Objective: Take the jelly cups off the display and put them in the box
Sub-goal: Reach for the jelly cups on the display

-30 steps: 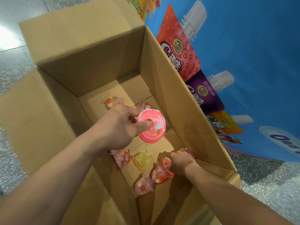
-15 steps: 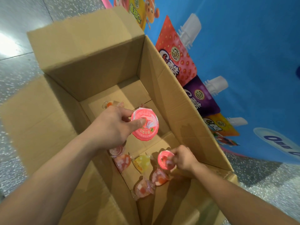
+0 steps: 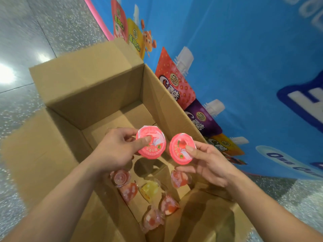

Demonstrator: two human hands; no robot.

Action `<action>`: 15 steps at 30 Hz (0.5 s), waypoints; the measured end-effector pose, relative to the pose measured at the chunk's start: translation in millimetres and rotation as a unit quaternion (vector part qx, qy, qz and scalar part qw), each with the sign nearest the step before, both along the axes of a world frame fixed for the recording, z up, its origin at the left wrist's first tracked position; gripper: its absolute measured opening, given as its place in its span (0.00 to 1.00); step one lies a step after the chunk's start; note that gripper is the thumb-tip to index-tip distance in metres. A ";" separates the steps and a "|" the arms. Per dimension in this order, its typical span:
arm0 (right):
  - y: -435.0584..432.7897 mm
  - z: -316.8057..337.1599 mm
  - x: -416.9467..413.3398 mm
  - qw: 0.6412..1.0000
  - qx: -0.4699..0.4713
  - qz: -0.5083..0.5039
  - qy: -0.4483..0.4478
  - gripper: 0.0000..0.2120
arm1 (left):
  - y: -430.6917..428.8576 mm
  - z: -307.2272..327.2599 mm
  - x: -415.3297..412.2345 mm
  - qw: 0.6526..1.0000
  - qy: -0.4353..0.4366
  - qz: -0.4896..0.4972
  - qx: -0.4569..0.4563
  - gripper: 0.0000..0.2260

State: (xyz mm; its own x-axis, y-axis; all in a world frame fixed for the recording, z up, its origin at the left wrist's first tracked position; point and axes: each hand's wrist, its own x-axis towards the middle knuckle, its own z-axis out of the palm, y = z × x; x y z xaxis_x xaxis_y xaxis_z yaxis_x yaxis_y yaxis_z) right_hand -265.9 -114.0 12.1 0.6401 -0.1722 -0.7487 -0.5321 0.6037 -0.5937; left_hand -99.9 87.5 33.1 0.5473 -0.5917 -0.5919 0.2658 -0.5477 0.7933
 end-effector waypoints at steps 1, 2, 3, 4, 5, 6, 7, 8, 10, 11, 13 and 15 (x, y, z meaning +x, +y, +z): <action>-0.8 5.6 1.6 1.000 0.010 -0.001 -0.001 0.17 | -1.3 1.9 -0.5 1.000 0.008 0.000 -0.005 0.06; -1.3 10.4 2.7 1.000 0.018 -0.003 -0.003 0.16 | -3.0 4.2 -1.1 1.000 0.022 0.000 -0.012 0.07; -1.7 14.9 3.5 1.000 0.026 -0.007 -0.006 0.15 | -5.0 7.2 -2.0 0.999 0.041 0.001 -0.021 0.09; -1.8 18.6 4.5 0.999 0.038 -0.013 -0.014 0.15 | -7.0 10.8 -2.6 0.998 0.060 0.004 -0.034 0.11; -1.6 22.4 5.7 0.998 0.049 -0.022 -0.024 0.18 | -9.1 14.6 -3.4 0.996 0.075 0.011 -0.049 0.13; -1.6 27.2 6.3 0.997 0.057 -0.032 -0.032 0.24 | -11.6 17.9 -4.1 0.994 0.087 0.019 -0.064 0.15; -2.2 33.1 6.7 0.996 0.063 -0.041 -0.038 0.29 | -14.7 22.8 -4.9 0.992 0.097 0.030 -0.078 0.15; -2.5 40.1 6.8 0.996 0.067 -0.047 -0.044 0.31 | -17.8 28.6 -6.1 0.989 0.107 0.044 -0.092 0.14; -2.4 57.8 7.3 0.995 0.075 -0.049 -0.054 0.35 | -25.2 42.3 -11.3 0.982 0.129 0.070 -0.118 0.13; -2.9 67.2 7.8 0.994 0.077 -0.051 -0.059 0.38 | -29.6 49.0 -14.2 0.979 0.140 0.084 -0.126 0.14; -5.1 84.2 8.5 0.992 0.080 -0.067 -0.074 0.45 | -38.2 59.2 -21.5 0.967 0.169 0.128 -0.142 0.17; -9.7 102.2 8.8 0.991 0.062 -0.085 -0.088 0.45 | -47.4 72.6 -28.3 0.954 0.192 0.165 -0.160 0.16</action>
State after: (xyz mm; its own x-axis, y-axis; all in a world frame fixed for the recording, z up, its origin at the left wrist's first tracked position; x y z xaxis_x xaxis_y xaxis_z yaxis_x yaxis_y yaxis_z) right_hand -257.0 -123.8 114.2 0.7323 -0.2022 -0.6502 -0.3113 0.7499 -0.5837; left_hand -128.2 40.0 105.7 0.5151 -0.6076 -0.6045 0.6862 -0.1303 0.7157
